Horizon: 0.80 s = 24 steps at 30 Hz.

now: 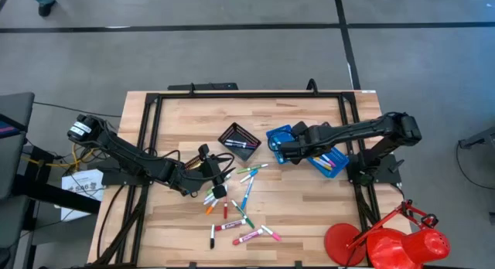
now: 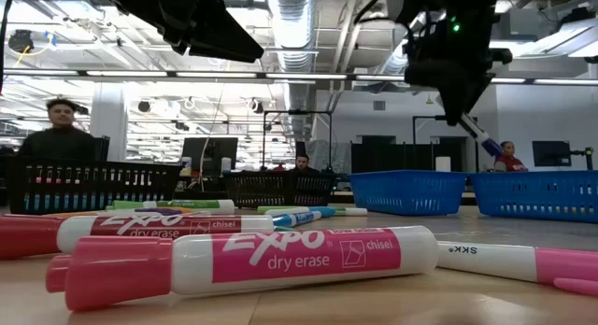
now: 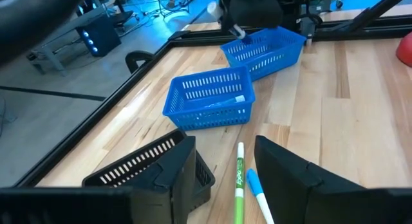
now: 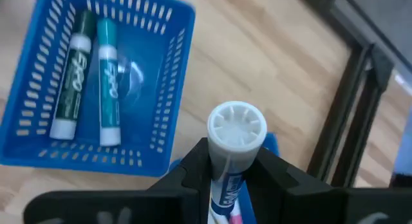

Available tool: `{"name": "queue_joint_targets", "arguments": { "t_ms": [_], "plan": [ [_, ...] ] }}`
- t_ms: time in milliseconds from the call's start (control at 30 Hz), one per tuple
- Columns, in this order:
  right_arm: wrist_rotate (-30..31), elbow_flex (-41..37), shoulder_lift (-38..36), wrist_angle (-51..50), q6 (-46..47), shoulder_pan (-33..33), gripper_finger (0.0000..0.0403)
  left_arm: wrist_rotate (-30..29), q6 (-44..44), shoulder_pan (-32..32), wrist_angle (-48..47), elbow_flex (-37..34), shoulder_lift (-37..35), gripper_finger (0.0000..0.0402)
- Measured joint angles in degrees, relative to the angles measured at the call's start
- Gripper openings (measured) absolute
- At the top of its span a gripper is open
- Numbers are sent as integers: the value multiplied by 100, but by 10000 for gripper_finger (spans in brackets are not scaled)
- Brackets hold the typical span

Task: Pick & Place Markers
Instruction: Put the large blue marker into the left blue bin

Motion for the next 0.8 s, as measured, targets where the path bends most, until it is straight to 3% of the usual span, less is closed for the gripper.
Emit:
{"name": "queue_joint_targets", "arguments": {
  "t_ms": [200,367,500,800],
  "plan": [
    [-876,-561,54,62,92,-95,67,2,-2,0,151,7,-5,157],
    [-1225,-1096,50,74,115,-197,67,3,-2,0,217,7,-5,155],
    [-1170,-1185,52,77,60,-268,67,4,-2,0,220,7,-5,156],
    [-236,-492,52,73,-379,-207,68,4,-2,0,238,7,-5,155]
  ]
}}
